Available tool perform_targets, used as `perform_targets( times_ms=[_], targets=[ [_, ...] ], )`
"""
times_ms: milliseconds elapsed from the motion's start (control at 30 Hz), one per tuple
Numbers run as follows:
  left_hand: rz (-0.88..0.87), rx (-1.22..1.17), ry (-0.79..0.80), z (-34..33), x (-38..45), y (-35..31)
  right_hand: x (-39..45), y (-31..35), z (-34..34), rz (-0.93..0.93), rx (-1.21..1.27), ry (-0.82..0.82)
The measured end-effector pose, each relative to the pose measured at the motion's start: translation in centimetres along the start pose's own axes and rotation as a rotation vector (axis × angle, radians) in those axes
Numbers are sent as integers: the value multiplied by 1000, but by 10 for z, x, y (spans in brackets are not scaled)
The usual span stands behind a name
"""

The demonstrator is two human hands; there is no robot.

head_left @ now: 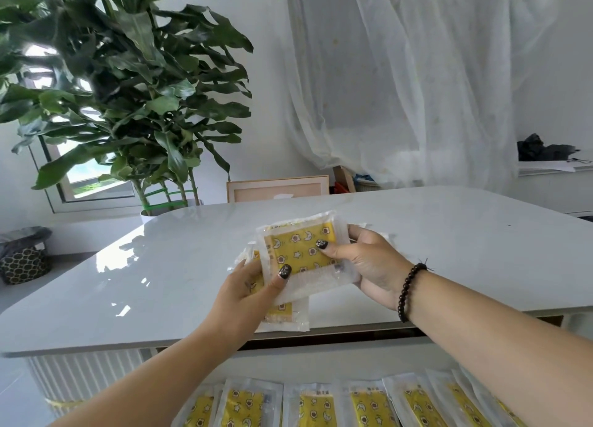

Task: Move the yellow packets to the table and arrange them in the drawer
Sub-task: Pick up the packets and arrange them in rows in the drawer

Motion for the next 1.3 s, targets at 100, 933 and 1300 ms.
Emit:
perform_targets(
  times_ms=[100,933,1300],
  targets=[
    [13,-22,-65,8,-1,-3,2,1,-2,78,-143,-22],
    [-200,675,348,-18,-44,-2,-77,-32,1,336,-1230,381],
    [345,780,727,-14,-79,97,-82,-133,77,-360,-1041,406]
  ],
)
Point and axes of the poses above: each hand's wrist, its own x-axis towards the middle knuckle, its own z-axis out of the back of the hand, y = z × x, the point moved 10 cm from there along x, towards the middle knuckle, and after that the axes turned 11 degrees about -y, right-handed, at the moved point
